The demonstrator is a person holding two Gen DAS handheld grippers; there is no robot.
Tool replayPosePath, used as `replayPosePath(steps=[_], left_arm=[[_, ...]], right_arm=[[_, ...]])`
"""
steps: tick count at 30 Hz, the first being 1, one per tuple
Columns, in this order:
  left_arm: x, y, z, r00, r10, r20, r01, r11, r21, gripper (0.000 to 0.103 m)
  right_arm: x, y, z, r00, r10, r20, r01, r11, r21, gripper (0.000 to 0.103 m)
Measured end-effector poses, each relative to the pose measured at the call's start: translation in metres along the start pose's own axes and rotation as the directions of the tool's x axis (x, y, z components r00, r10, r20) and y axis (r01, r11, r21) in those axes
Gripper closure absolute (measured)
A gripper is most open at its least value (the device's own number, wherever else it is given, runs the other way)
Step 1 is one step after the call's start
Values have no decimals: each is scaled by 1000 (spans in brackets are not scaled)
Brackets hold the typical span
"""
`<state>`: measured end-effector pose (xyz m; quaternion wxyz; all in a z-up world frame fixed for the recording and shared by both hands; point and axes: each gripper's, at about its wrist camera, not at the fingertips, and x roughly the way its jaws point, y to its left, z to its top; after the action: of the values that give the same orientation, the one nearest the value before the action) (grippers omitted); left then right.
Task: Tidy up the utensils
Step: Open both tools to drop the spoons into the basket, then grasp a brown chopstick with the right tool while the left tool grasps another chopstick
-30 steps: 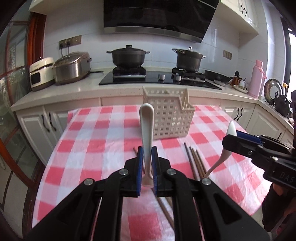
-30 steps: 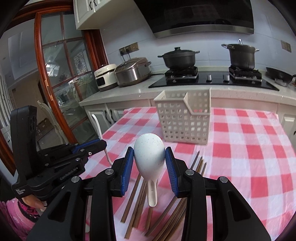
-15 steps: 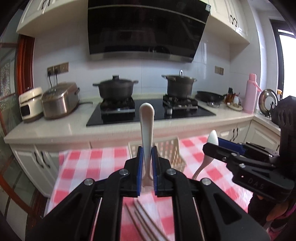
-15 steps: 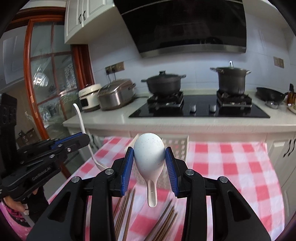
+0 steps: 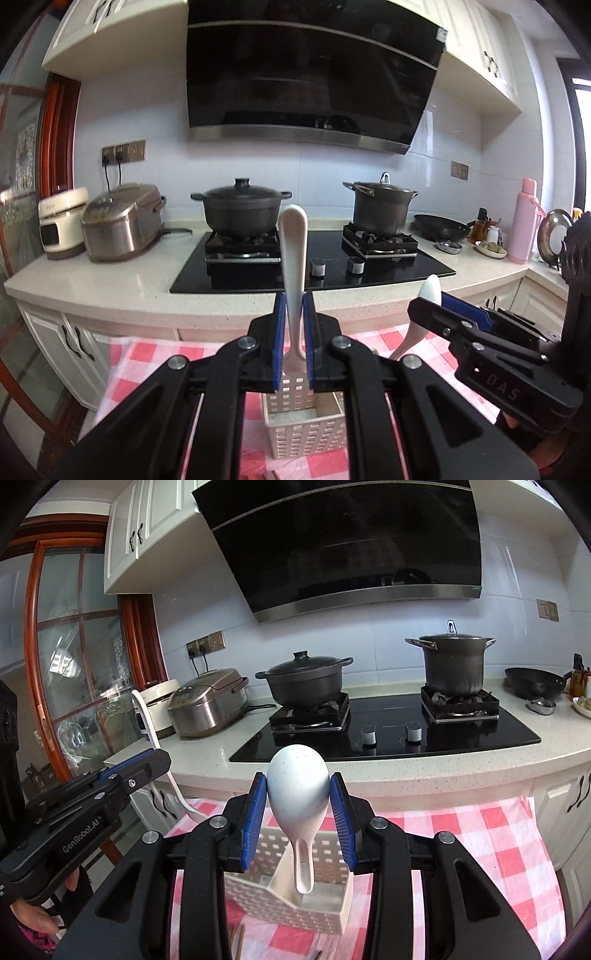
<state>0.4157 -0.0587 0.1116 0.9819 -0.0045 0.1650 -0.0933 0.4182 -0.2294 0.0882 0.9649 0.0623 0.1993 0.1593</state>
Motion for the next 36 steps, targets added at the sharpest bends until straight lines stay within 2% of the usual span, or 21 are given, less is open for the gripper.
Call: replayPosePath(steps=[7,13,17,19,21,25,27,30,33,36], left_arm=[[44,10,-38,996,2,-88,-4,1000,-26,94],[53,20,-67,991,15,-132,-20,999,-41,93],[50,26,-77,989,29,-143,-38,997,-60,86],[44,27,-79,990,37,-136,-45,998,-54,77],[35,27,-78,992,58,-114,-63,997,-46,65],[6,33,-77,994,89,-71,-92,994,-53,51],[-8,36,-80,992,114,-55,-117,991,-64,36],[-30,42,-89,987,158,-40,-161,984,-77,20],[-47,47,-103,978,204,-41,-206,976,-76,12],[-61,53,-121,971,234,-57,-238,968,-78,10]], right_arm=[[33,-14,-30,997,-11,-79,13,1000,19,67],[42,-20,-50,991,-35,-130,37,999,10,67],[39,-23,-53,989,-40,-141,44,999,28,64],[35,-23,-50,991,-37,-132,41,999,29,56],[26,-19,-47,992,-41,-119,44,999,22,56],[7,-13,-46,994,-46,-98,49,998,25,56],[-4,-12,-50,994,-55,-94,58,998,29,56],[-20,-12,-60,993,-72,-96,75,997,33,56],[-32,-11,-76,989,-90,-115,95,995,37,56],[-40,-10,-96,983,-112,-147,118,992,35,56]])
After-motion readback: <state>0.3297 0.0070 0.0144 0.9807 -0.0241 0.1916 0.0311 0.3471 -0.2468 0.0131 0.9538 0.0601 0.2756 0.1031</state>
